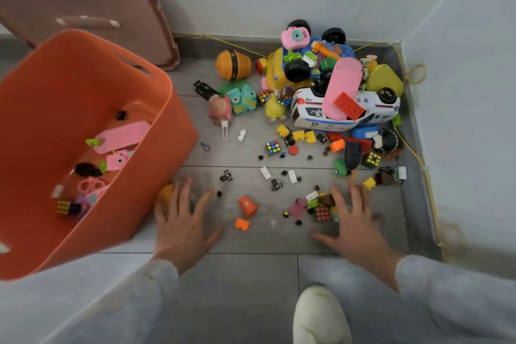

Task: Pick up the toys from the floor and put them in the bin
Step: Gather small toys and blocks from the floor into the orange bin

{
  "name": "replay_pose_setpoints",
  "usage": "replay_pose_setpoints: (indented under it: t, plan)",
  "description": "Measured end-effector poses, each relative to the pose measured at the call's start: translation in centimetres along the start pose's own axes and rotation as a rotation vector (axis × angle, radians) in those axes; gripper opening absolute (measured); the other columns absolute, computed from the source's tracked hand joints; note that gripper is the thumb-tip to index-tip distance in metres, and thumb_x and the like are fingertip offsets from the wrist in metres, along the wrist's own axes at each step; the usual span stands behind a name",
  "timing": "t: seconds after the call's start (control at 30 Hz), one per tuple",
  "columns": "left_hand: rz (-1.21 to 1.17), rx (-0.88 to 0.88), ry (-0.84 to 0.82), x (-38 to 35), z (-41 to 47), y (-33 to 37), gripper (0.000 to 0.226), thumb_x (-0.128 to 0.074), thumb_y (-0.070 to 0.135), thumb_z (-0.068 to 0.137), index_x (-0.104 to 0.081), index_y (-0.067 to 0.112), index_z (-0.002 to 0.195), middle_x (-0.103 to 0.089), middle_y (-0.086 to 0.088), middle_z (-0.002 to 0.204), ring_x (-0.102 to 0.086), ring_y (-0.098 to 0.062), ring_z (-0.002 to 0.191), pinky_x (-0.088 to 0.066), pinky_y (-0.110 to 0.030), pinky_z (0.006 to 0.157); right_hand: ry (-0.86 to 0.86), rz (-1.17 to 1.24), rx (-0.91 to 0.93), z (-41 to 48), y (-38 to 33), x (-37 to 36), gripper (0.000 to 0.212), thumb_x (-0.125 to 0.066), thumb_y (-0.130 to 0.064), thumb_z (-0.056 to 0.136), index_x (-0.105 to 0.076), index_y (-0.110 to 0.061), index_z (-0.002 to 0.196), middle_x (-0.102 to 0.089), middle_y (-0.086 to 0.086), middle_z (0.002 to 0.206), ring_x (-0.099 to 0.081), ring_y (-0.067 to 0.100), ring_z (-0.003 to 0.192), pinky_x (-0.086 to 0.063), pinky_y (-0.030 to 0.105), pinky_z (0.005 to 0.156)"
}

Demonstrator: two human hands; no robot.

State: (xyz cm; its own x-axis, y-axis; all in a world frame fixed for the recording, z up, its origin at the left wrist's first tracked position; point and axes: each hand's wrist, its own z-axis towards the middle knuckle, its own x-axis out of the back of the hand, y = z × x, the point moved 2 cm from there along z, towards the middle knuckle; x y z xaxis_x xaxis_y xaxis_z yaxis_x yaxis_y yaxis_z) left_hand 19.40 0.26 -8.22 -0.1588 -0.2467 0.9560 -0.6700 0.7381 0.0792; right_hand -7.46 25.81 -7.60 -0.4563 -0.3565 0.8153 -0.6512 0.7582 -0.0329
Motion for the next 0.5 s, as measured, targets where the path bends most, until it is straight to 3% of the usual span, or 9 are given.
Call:
replay_pose_setpoints:
  t: [0.07, 0.27, 0.4, 0.5]
  plan:
    - [-0.002, 0.052, -0.026, -0.7, -0.3, -0.1, 0.084, -0.047, 0.077, 0.072, -0.040, 0.031, 0.143, -0.018, -0.017, 0.162, -0.015, -0.041, 0.148, -0.020, -0.072, 0.106, -0.004, 0.041, -0.015, 0.1, 0.2, -0.4, 0.122, -0.051, -0.091, 0.064, 0.029, -0.048, 0.145, 0.038, -0.003, 0.156, 0.027, 0.033, 0.148, -0.024, 0.074, 0.109]
    - [-0.006, -0.021, -0.043, -1.0, 1.3, 1.4, 0.088, -0.048, 0.081, 0.075, -0.039, 0.029, 0.145, -0.017, -0.021, 0.161, -0.009, -0.043, 0.150, -0.015, -0.080, 0.102, -0.062, 0.055, 0.155, 0.5, -1.6, -0.6, 0.125, -0.057, -0.083, 0.072, 0.050, -0.048, 0.128, 0.041, 0.004, 0.155, 0.033, 0.033, 0.145, 0.000, 0.063, 0.120]
    - [-0.033, -0.095, -0.047, -0.8, 2.0, 2.6, 0.092, -0.047, 0.082, 0.077, -0.030, 0.030, 0.151, -0.005, -0.019, 0.164, 0.004, -0.036, 0.152, -0.007, -0.077, 0.107, -0.080, 0.008, 0.333, 1.0, -3.9, -1.2, 0.123, -0.054, -0.083, 0.075, 0.047, -0.046, 0.133, 0.050, 0.001, 0.149, 0.050, 0.026, 0.135, 0.008, 0.058, 0.119]
    - [-0.130, -0.199, -0.040, -0.4, 2.5, 4.2, 0.090, -0.057, 0.073, 0.075, -0.031, 0.031, 0.150, 0.000, -0.016, 0.165, 0.009, -0.034, 0.152, -0.008, -0.077, 0.109, -0.077, 0.004, 0.396, 1.4, -5.5, -1.2, 0.124, -0.058, -0.081, 0.074, 0.044, -0.046, 0.136, 0.050, 0.001, 0.150, 0.048, 0.025, 0.137, 0.014, 0.054, 0.118]
